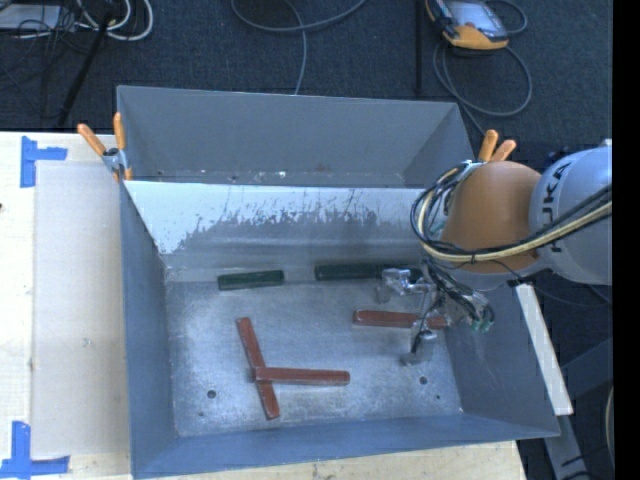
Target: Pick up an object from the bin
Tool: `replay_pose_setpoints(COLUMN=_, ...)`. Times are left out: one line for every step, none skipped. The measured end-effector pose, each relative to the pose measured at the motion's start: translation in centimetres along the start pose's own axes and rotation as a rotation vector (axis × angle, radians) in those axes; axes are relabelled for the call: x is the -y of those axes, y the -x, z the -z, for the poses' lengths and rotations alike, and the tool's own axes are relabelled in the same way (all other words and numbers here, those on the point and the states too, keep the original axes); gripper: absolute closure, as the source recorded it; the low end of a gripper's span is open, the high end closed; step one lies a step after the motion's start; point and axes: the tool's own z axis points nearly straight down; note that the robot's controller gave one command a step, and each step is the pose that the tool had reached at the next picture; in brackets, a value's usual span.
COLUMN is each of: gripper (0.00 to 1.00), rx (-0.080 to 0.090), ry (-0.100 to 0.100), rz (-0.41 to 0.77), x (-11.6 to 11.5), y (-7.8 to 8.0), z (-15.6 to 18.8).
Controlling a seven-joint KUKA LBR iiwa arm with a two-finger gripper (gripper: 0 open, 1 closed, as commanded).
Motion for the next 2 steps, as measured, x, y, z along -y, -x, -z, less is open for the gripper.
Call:
replay_pose_setpoints(gripper=1.0, rx=0.001, ry=0.0, rz=-0.001, x=0.0, y=0.0, z=0.0)
replay_pose_setpoints(gripper=1.0, rx=0.01, ry=-0.004, rz=-0.064, x=0.4, y=0.9, z=20.7)
